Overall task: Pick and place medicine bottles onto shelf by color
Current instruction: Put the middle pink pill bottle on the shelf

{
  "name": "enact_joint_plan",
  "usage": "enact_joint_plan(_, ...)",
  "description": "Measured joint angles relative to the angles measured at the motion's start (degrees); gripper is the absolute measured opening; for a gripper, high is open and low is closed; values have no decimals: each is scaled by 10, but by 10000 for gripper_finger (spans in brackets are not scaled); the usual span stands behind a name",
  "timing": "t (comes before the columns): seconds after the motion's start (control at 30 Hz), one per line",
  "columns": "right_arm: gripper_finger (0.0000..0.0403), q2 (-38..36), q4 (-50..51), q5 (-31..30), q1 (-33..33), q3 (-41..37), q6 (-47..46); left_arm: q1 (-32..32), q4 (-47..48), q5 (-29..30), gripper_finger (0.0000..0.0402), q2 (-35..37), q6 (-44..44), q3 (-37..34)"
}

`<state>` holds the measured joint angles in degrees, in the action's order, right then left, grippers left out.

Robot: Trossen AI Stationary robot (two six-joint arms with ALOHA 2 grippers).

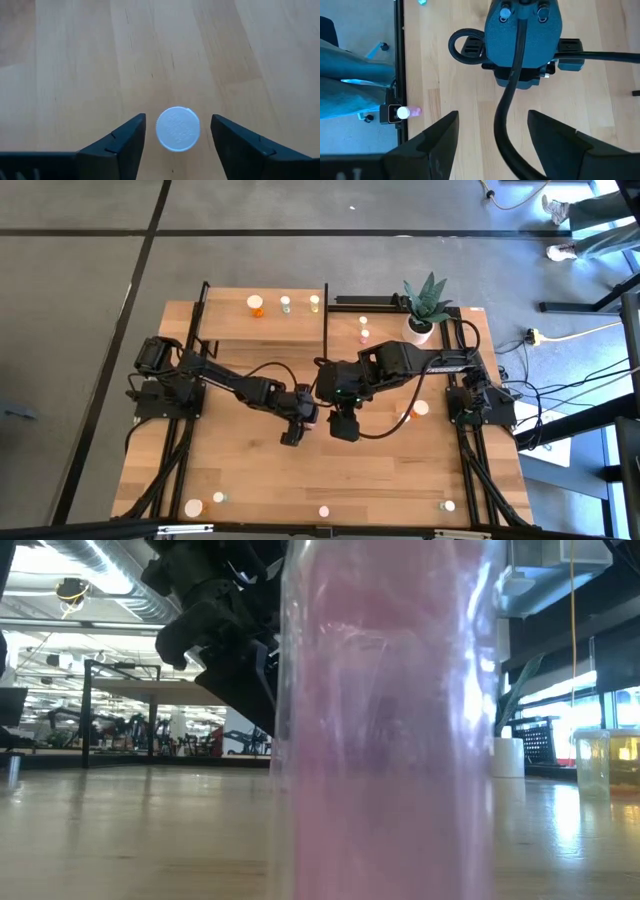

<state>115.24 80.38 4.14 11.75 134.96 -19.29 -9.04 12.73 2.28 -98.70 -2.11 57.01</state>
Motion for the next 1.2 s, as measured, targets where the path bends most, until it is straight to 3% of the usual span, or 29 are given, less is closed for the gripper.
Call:
enact_joint_plan(0.73,237,0,0,-1,0,0,0,0,1,0,110,0,-1,0)
enact_joint_plan(1.0,237,1,0,-1,0,0,0,0,36,0,103,11,3,1)
enact_joint_plan(1.2,237,1,0,-1,0,1,0,0,105,-1,102,60,8,0)
